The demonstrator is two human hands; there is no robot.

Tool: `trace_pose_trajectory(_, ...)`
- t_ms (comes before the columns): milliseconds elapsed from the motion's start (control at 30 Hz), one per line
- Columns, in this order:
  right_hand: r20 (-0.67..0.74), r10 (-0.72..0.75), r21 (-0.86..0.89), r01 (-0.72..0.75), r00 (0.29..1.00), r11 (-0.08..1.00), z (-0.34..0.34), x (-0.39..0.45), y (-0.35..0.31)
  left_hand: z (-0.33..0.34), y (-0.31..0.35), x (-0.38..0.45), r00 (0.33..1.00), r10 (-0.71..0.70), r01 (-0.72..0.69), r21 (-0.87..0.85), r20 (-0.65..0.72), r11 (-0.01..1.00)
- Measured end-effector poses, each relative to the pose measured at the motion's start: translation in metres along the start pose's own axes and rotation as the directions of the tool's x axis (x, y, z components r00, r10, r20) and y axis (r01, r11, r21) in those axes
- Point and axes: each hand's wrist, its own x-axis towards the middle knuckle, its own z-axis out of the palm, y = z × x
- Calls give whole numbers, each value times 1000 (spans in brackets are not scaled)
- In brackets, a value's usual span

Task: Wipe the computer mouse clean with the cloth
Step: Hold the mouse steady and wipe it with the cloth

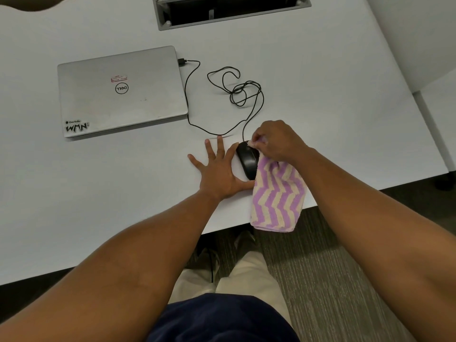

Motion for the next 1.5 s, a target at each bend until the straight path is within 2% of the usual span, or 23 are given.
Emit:
trace_pose_trajectory(133, 24, 11, 8, -11, 1000, 1000, 3, -5, 4, 0, -1, 0, 1000, -5, 5, 8, 0, 1000)
trace_pose_trajectory(467, 172, -132, 57, 124, 976, 991, 7, 0, -6, -1, 0, 0, 1000, -4, 4, 5, 22, 1000)
trace_pose_trajectory(567, 104, -124, 108, 113, 987, 988, 5, 3, -6, -1, 0, 0, 1000, -1, 1, -2, 21, 1000)
trace_pose_trajectory(667, -11, -38, 183, 39, 999, 982, 4, 4, -4, -1, 0, 0, 1000, 1, -2, 5, 24, 1000)
trace_pose_trajectory(733, -29, -30, 125, 33, 999, 992, 8, 5, -4, 0, 0, 0, 1000, 1, -1, 8, 24, 1000)
trace_pose_trajectory(833, 22, -24, 0, 24, 999, 1000, 12, 5, -6, -1, 0, 0, 1000, 0, 0, 7, 25, 1000)
trace_pose_trajectory(933, 51, -15, -44, 17, 999, 999, 15, 5, -6, -1, 0, 1, 1000, 0, 0, 9, 26, 1000)
trace_pose_trajectory(1067, 66, -18, -56, 21, 998, 998, 15, 11, -8, -1, 0, 1, 1000, -2, 2, 14, 26, 1000)
trace_pose_trajectory(1300, 38, 78, -111, -73, 996, 991, 17, 20, -6, -1, -1, 2, 999, -6, 5, 25, 36, 1000)
trace_pose_trajectory(1500, 128, -17, -84, 28, 992, 996, 11, 20, -10, 0, -1, 2, 1000, -4, 4, 19, 31, 1000)
